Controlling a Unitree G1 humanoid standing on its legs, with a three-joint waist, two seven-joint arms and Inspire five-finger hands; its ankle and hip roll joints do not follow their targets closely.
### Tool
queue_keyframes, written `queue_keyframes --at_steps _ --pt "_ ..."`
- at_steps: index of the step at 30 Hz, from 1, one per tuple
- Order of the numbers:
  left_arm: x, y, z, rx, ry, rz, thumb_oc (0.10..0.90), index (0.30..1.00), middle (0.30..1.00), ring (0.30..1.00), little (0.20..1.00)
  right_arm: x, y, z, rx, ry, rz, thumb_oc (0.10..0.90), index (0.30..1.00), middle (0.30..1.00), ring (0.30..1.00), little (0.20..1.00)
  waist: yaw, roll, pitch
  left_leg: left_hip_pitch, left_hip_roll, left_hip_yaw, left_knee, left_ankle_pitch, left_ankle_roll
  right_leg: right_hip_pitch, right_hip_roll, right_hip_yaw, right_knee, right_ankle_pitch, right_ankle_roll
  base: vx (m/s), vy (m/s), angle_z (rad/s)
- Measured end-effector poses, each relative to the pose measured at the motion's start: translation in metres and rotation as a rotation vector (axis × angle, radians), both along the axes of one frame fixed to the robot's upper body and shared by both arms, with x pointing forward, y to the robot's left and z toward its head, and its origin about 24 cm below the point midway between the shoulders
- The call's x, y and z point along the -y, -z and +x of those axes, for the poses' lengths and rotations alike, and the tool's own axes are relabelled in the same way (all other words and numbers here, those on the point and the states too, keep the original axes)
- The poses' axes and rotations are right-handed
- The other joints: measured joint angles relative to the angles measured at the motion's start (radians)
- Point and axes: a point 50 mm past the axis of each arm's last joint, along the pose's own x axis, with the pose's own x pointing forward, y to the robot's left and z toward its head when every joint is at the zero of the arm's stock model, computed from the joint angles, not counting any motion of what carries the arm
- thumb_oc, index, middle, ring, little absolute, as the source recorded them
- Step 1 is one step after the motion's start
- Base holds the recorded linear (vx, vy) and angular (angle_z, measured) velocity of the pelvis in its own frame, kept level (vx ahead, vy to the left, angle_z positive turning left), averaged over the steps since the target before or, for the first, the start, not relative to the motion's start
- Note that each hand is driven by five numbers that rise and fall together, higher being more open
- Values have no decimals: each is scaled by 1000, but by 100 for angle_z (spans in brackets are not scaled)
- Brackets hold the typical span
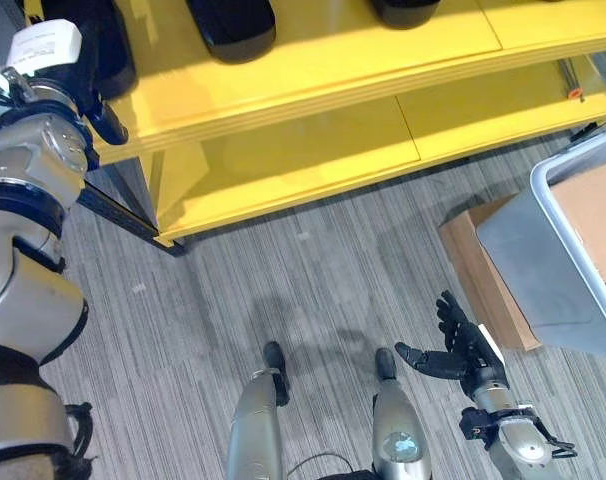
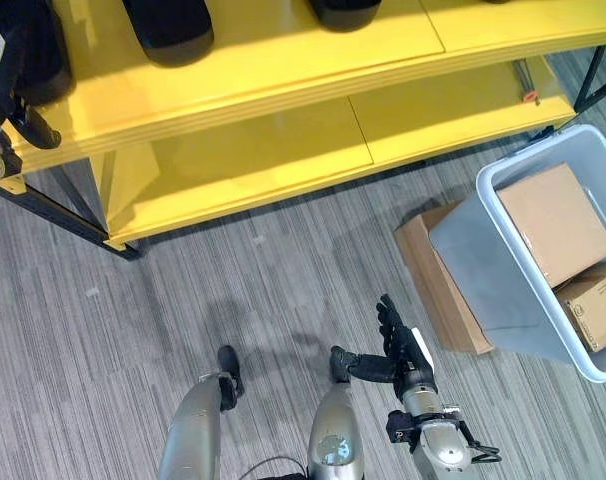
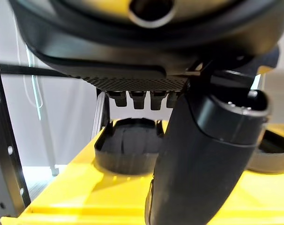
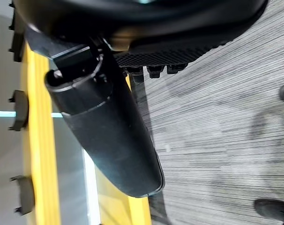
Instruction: Move parts from the plastic box to the shelf.
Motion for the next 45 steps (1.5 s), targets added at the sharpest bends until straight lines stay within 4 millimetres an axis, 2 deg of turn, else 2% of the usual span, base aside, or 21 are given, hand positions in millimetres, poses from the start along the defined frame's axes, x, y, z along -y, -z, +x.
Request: queue_keyframes --at_steps 2,7,8,11,13,17,18,20,26,28,30,32,33,34,35,38,39,42,43,44,45 --pt "-1 7 -1 -1 24 -24 900 1000 1000 1000 1000 1 0 0 0 1 -4 900 1000 1000 1000 1000 7 10 -1 9 -1 -1 -3 2 4 10 0 -2 -1 0 0 0 0 0" --pt "9 68 -14 -82 199 -97 900 1000 1000 1000 1000 5 10 -3 -52 11 0 900 1000 1000 1000 1000 29 17 -1 90 -2 -7 -28 0 9 91 5 -16 -13 2 2 10 -22 5" --pt "9 69 -14 -85 202 -98 900 1000 1000 1000 1000 5 10 -3 -52 12 0 900 1000 1000 1000 1000 30 17 -1 92 -2 -7 -28 0 9 92 5 -16 -14 2 2 0 0 0" --pt "2 131 -54 -110 260 -302 900 1000 1000 1000 1000 11 8 -1 -47 30 -3 900 1000 1000 1000 1000 52 19 -1 150 5 -11 -40 -6 13 151 16 -24 -19 2 2 30 -13 2" --pt "-7 171 -92 -122 230 -473 900 1000 1000 1000 1000 18 6 -1 -38 57 -3 900 1000 1000 1000 1000 58 22 -1 208 6 -7 -70 -11 22 194 17 -26 -23 7 -5 16 -12 2" --pt "-7 226 -138 -160 140 -735 900 1000 1000 1000 1000 43 3 -10 -34 178 -7 900 1000 1000 1000 1000 120 58 -22 279 7 -14 -120 -2 20 246 23 -40 -25 17 -12 -9 -43 10" --pt "-3 250 -155 -170 97 -884 900 1000 1000 1000 1000 45 0 -7 -12 199 2 900 1000 1000 1000 1000 139 76 -36 296 8 -20 -144 12 20 244 25 -40 -8 19 -9 -81 -105 16" --pt "1 264 -172 -151 62 -1019 900 1000 1000 1000 1000 43 2 -1 -6 196 32 900 1000 1000 1000 1000 147 82 -59 316 10 -16 -191 40 18 228 28 -39 10 21 -7 -116 -140 0" --pt "50 306 -212 -211 94 -1355 900 1000 1000 1000 1000 31 18 -10 -79 164 88 900 1000 1000 1000 1000 154 100 -216 366 35 -3 -340 137 11 222 55 -38 -13 7 15 -125 -156 -9" --pt "63 315 -217 -196 91 -1461 900 1000 1000 1000 1000 31 22 -16 -105 160 103 900 1000 1000 1000 1000 152 108 -271 381 53 -5 -411 180 -4 210 80 -37 -24 -11 37 -134 -151 -4" --pt "74 320 -217 -169 90 -1540 900 1000 1000 1000 1000 32 24 -19 -116 165 102 900 1000 1000 1000 1000 150 113 -284 398 69 -11 -460 201 -12 207 97 -38 -31 -28 54 -210 -236 4" --pt "92 337 -225 -139 46 -1694 900 1000 1000 1000 1000 35 29 -20 -164 133 70 900 1000 1000 1000 1000 146 141 -317 409 109 -37 -517 202 -9 166 160 -23 10 -34 44 -133 -164 -5" --pt "99 342 -229 -153 38 -1742 900 1000 1000 1000 1000 35 29 -22 -175 115 61 900 1000 1000 1000 1000 146 146 -325 410 131 -47 -544 194 -12 157 178 -28 15 -36 25 -166 -229 -4" --pt "103 347 -230 -199 37 -1758 900 1000 1000 1000 1000 35 31 -24 -182 116 62 900 1000 1000 1000 1000 135 132 -324 408 133 -53 -533 177 9 152 184 -49 11 -31 13 -233 -337 17" --pt "113 364 -236 -241 -18 -1812 900 1000 1000 1000 1000 42 30 -26 -197 108 30 900 1000 1000 1000 1000 121 153 -339 371 153 -83 -513 128 64 123 225 -48 56 -48 -1 -245 -360 32" --pt "123 375 -243 -276 -67 -1862 900 1000 1000 1000 1000 43 38 -34 -241 103 33 900 1000 1000 1000 1000 126 110 -340 334 166 -114 -458 78 95 73 232 -63 101 -52 -34 -221 -308 17" --pt "128 381 -248 -293 -92 -1886 900 1000 1000 1000 1000 43 39 -36 -254 91 23 900 1000 1000 1000 1000 129 119 -345 309 184 -107 -433 26 106 66 259 -58 102 -56 -42 -92 -163 0" --pt "132 383 -247 -299 -103 -1905 900 1000 1000 1000 1000 38 42 -38 -269 70 26 900 1000 1000 1000 1000 124 105 -339 297 180 -105 -416 -33 104 50 264 -61 92 -52 -46 -151 -234 -1" --pt "136 384 -248 -290 -114 -1937 900 1000 1000 1000 1000 37 42 -38 -270 60 24 900 1000 1000 1000 1000 130 133 -347 281 189 -108 -418 -64 100 56 292 -52 87 -47 -40 -215 -182 -18" --pt "137 381 -247 -270 -103 -1960 900 1000 1000 1000 1000 34 41 -34 -261 42 25 900 1000 1000 1000 1000 133 132 -335 274 206 -112 -415 -89 57 22 326 -25 172 -95 -70 -208 -165 -11" --pt "135 376 -245 -265 -74 -1939 900 1000 1000 1000 1000 29 41 -32 -259 20 27 900 1000 1000 1000 1000 135 117 -322 265 198 -107 -412 -101 39 -7 348 -25 262 -133 -104 -134 -85 46"
